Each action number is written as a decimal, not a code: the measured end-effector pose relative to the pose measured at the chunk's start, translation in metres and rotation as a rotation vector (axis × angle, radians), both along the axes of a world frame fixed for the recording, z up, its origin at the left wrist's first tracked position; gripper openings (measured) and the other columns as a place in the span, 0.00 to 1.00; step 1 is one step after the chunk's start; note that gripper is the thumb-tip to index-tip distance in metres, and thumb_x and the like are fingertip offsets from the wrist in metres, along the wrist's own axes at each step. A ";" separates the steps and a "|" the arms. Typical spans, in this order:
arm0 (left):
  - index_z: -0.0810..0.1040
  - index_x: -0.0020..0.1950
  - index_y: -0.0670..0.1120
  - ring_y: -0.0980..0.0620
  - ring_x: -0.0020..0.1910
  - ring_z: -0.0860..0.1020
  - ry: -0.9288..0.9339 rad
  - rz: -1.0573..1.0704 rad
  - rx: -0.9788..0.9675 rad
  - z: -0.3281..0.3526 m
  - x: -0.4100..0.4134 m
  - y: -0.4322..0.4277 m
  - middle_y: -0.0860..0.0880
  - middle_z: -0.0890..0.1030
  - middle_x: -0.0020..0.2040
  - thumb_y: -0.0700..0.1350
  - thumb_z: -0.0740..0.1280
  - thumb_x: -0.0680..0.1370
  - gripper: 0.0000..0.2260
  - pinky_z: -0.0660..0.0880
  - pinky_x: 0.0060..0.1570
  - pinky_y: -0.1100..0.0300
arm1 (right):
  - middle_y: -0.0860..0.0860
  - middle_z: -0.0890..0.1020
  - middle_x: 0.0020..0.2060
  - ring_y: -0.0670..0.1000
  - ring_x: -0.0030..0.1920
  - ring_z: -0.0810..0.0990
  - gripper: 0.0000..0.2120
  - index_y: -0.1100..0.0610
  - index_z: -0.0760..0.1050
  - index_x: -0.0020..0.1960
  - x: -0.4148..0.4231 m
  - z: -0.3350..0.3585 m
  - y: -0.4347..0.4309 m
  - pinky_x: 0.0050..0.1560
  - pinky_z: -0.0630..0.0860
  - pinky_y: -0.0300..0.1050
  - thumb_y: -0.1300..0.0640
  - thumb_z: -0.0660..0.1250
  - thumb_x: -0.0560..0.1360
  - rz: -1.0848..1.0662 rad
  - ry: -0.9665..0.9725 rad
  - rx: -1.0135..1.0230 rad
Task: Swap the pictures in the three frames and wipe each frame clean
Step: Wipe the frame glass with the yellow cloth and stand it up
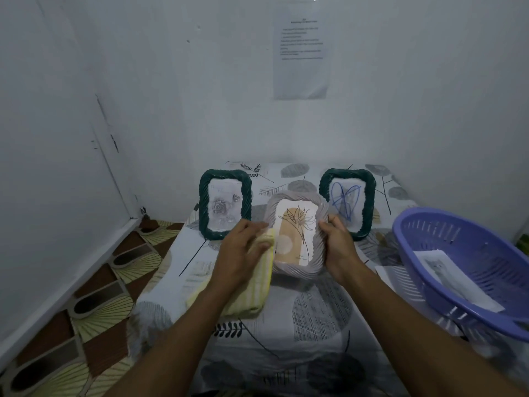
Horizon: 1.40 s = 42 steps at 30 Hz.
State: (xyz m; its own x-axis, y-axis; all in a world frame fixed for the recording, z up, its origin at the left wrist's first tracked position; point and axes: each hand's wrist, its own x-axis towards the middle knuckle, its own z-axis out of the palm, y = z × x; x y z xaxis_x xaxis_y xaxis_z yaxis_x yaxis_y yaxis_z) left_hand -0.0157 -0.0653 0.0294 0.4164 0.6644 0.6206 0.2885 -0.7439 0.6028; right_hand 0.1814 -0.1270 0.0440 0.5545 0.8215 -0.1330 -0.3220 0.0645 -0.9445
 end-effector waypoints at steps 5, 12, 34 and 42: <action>0.80 0.48 0.47 0.53 0.57 0.71 0.076 0.086 0.061 -0.022 0.013 -0.003 0.50 0.72 0.59 0.46 0.72 0.74 0.05 0.71 0.54 0.56 | 0.58 0.82 0.43 0.57 0.43 0.80 0.06 0.59 0.72 0.51 -0.003 0.002 0.002 0.47 0.78 0.55 0.62 0.57 0.81 -0.003 0.012 0.036; 0.80 0.60 0.53 0.42 0.66 0.65 0.360 0.089 0.285 -0.039 0.001 -0.009 0.49 0.71 0.68 0.51 0.61 0.79 0.13 0.65 0.60 0.44 | 0.54 0.81 0.39 0.49 0.33 0.80 0.08 0.63 0.72 0.55 0.001 0.015 -0.002 0.31 0.76 0.41 0.62 0.56 0.82 0.004 -0.073 0.029; 0.73 0.66 0.61 0.44 0.71 0.61 0.464 0.056 0.187 -0.041 -0.011 -0.013 0.51 0.61 0.76 0.59 0.55 0.80 0.17 0.60 0.66 0.43 | 0.60 0.81 0.51 0.59 0.48 0.80 0.10 0.59 0.73 0.60 0.006 0.009 -0.006 0.50 0.79 0.61 0.61 0.57 0.81 -0.067 -0.007 -0.011; 0.59 0.76 0.59 0.41 0.74 0.61 0.770 0.222 0.064 -0.071 -0.038 -0.013 0.49 0.59 0.78 0.68 0.40 0.77 0.30 0.62 0.67 0.42 | 0.61 0.81 0.48 0.59 0.46 0.80 0.06 0.55 0.74 0.52 0.009 0.007 -0.005 0.50 0.78 0.66 0.60 0.59 0.80 -0.080 -0.044 0.016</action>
